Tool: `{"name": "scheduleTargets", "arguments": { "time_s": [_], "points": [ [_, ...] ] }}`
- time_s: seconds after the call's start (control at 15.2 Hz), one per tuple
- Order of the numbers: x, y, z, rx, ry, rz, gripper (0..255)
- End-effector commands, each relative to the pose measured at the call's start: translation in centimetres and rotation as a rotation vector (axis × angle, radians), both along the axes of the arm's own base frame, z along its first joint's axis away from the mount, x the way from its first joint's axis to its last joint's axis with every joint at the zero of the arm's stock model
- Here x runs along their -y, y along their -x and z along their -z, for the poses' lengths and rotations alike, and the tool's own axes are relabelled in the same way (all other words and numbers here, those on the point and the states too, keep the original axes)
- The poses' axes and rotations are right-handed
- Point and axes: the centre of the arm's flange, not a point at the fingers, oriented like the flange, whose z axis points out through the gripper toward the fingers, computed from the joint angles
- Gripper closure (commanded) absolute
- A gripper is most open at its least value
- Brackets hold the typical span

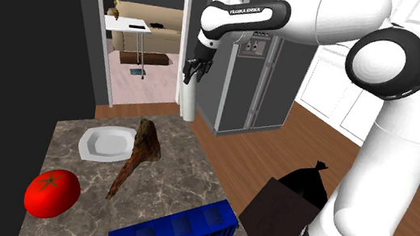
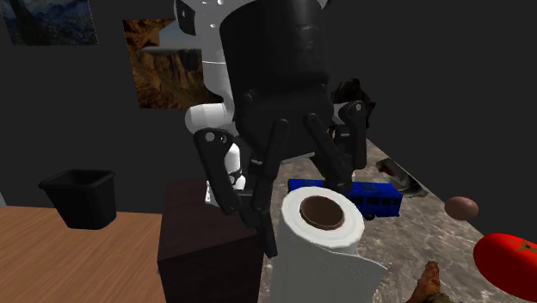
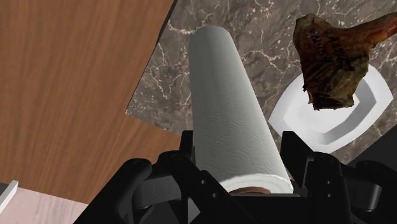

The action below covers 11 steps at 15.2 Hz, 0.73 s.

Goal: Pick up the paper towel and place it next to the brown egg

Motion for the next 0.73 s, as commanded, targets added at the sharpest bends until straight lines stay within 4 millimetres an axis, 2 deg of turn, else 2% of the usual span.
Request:
{"name": "scheduleTargets", "arguments": {
  "time_s": [0.0,0.66],
  "points": [
    [0.0,-0.1,-1.0,0.000,0.000,0.000,255],
    [0.0,-0.1,-6.3,0.000,0.000,0.000,255]
  ]
}}
